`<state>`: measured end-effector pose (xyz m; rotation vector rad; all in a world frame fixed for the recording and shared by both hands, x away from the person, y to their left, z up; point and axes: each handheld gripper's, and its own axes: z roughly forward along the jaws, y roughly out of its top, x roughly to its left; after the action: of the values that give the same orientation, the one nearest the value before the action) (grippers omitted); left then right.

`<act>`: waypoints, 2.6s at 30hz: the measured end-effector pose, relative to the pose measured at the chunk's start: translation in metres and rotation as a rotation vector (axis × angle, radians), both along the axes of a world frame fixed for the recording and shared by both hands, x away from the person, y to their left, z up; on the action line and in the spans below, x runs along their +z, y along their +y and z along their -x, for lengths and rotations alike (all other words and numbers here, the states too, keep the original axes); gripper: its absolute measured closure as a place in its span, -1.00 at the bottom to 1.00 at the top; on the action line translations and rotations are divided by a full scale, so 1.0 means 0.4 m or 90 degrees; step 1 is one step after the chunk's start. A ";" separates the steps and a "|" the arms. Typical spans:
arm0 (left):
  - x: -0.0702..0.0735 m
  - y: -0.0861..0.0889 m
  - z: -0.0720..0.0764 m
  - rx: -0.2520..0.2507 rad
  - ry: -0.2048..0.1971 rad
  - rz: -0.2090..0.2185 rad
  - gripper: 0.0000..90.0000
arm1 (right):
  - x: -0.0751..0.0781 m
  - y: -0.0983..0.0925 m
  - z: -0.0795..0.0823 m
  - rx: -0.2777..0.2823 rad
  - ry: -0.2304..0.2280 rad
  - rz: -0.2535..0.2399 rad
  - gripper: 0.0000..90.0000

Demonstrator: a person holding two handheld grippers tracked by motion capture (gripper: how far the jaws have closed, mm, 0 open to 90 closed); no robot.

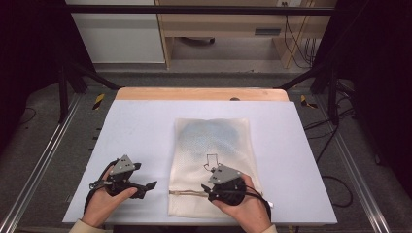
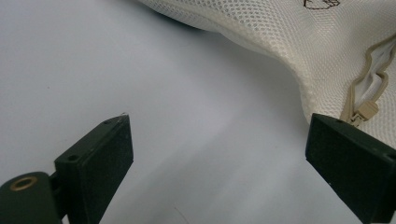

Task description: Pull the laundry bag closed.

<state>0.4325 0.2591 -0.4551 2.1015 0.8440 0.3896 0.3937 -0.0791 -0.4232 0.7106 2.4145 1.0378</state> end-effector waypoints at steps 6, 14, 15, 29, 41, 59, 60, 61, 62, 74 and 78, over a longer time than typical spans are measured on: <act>0.000 -0.004 0.001 0.003 -0.001 -0.010 -0.77 | 0.006 0.066 0.010 0.070 0.003 0.025 0.35; 0.000 -0.003 0.001 0.005 0.000 -0.017 -0.73 | 0.002 0.157 0.012 0.161 0.018 0.099 0.52; 0.000 -0.001 0.001 0.008 0.000 -0.019 -0.72 | 0.001 0.162 0.009 0.166 0.018 0.104 0.52; 0.006 0.043 -0.014 0.071 -0.010 -0.021 -0.71 | -0.021 0.227 -0.011 0.203 0.051 0.167 0.52; 0.004 0.037 -0.013 0.065 -0.009 -0.023 -0.71 | -0.041 0.258 -0.031 0.221 0.072 0.193 0.57; 0.005 0.030 -0.012 0.050 0.004 -0.003 -0.69 | -0.057 0.259 -0.040 0.241 0.076 0.198 0.81; 0.005 0.030 -0.012 0.049 0.004 -0.003 -0.69 | -0.057 0.259 -0.040 0.242 0.075 0.198 0.81; 0.005 0.030 -0.012 0.048 0.005 -0.001 -0.68 | -0.053 0.258 -0.039 0.243 0.079 0.195 0.82; 0.005 0.029 -0.011 0.048 0.007 0.000 -0.68 | -0.053 0.258 -0.039 0.243 0.079 0.195 0.82; 0.022 0.010 0.001 0.002 0.026 0.049 -0.30 | 0.014 0.245 -0.026 0.259 0.062 0.203 0.82; 0.032 -0.019 0.005 -0.036 0.027 0.068 -0.19 | 0.026 0.239 -0.016 0.261 0.054 0.200 0.82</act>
<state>0.4303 0.2513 -0.4423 2.0364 0.8102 0.2644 0.4000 0.0167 -0.4129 0.1576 2.7805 0.7471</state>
